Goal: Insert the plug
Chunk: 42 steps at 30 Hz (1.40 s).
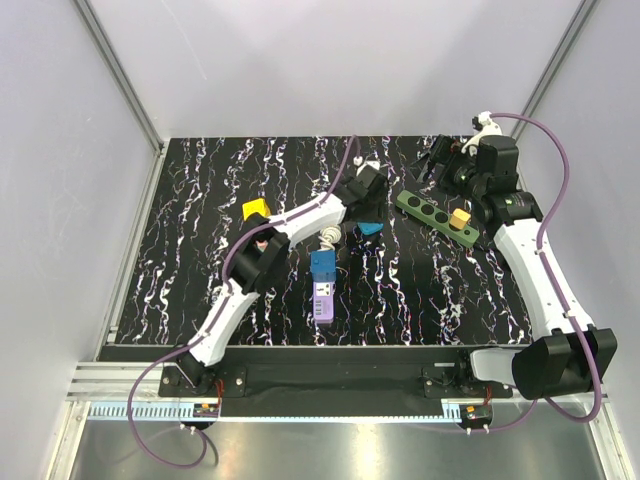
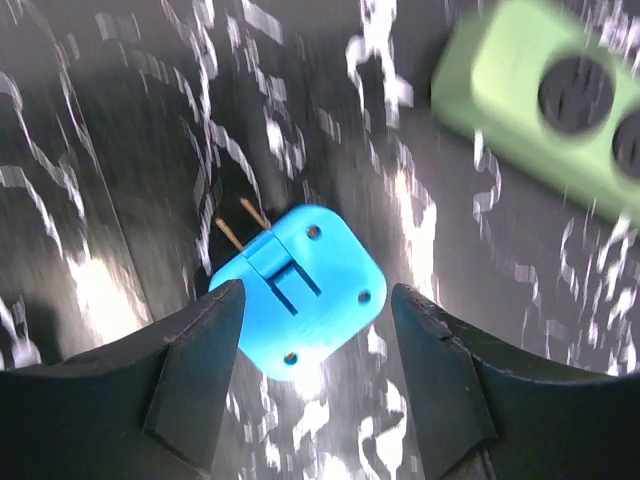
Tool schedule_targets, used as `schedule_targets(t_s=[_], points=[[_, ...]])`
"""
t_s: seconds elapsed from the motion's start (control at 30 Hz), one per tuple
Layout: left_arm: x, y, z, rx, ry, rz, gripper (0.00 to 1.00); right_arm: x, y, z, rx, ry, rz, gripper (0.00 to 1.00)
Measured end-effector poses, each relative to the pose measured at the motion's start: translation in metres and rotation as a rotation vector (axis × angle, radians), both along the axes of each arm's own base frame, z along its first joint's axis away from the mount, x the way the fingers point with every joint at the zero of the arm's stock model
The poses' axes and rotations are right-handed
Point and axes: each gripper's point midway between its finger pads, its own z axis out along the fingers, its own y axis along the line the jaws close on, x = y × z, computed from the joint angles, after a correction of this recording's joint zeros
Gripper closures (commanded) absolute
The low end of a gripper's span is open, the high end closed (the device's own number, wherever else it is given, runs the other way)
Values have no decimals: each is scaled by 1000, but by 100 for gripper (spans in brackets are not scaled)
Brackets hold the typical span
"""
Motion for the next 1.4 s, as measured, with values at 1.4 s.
schedule_targets(t_s=[1.4], points=[[-52, 11, -19, 156, 185, -245, 34, -10, -11, 0, -42, -40, -34, 0]])
